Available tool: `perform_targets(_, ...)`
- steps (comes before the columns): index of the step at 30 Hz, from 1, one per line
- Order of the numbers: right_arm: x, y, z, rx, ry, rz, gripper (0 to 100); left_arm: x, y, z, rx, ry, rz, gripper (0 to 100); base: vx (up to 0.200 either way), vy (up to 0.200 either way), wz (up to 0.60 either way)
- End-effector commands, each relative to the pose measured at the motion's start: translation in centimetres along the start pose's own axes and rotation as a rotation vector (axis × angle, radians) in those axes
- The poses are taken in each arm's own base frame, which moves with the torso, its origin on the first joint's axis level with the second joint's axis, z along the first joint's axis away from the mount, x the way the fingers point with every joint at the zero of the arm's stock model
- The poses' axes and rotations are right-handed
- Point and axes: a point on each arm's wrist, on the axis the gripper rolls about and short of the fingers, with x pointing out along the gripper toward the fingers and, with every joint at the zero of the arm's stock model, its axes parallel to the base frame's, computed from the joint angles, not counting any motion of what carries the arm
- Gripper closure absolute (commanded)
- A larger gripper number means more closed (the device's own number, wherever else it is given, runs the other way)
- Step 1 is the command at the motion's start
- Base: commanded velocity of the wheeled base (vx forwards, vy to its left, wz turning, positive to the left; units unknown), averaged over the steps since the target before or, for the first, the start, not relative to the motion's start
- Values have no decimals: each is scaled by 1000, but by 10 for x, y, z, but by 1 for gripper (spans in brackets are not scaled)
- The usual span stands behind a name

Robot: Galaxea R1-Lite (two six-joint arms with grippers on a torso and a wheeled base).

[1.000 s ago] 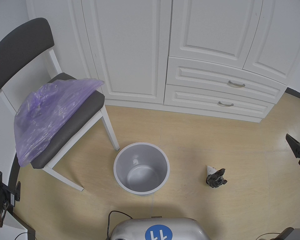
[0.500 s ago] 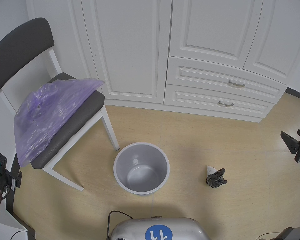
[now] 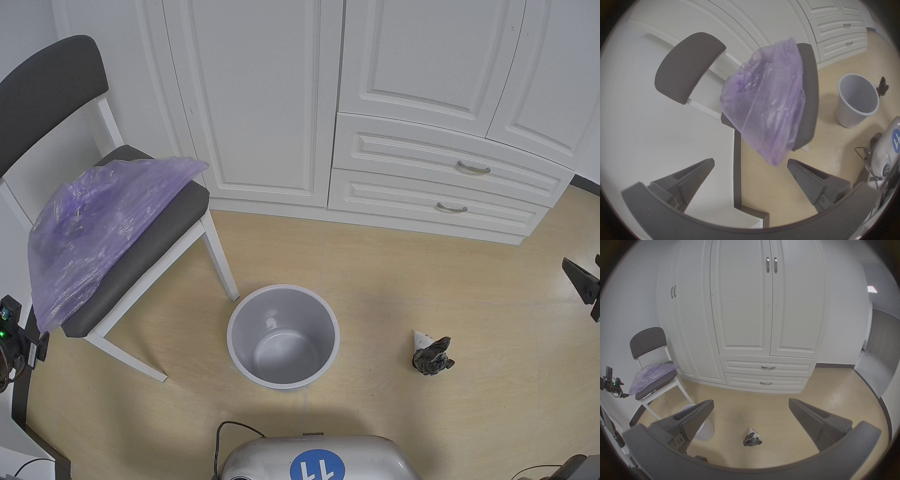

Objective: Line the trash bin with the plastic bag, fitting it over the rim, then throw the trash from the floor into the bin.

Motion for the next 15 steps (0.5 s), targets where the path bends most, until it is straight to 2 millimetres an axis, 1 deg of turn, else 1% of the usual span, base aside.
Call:
perform_targets(1,-1,0,2,-5,-16,6,0,23,-2,-1,-11,26,-18,0,0,0,0)
perform_targets(3,-1,1,3,-3,-27,7,0,31,-2,0,-24,20,-12,0,0,0,0)
perform_targets(4,-1,1,3,-3,-29,7,0,31,-2,-1,-24,21,-13,0,0,0,0)
perform_targets(5,-1,1,4,-3,-39,7,0,38,-3,0,-42,15,-10,0,0,0,0)
perform_targets(9,-2,0,7,-2,-62,7,0,48,-3,0,-69,1,2,0,0,0,0)
perform_targets(11,-3,0,7,-1,-67,7,0,50,-4,0,-79,-1,4,0,0,0,0)
perform_targets(15,-6,0,8,-1,-79,12,0,49,-6,-1,-157,-18,13,0,0,0,0)
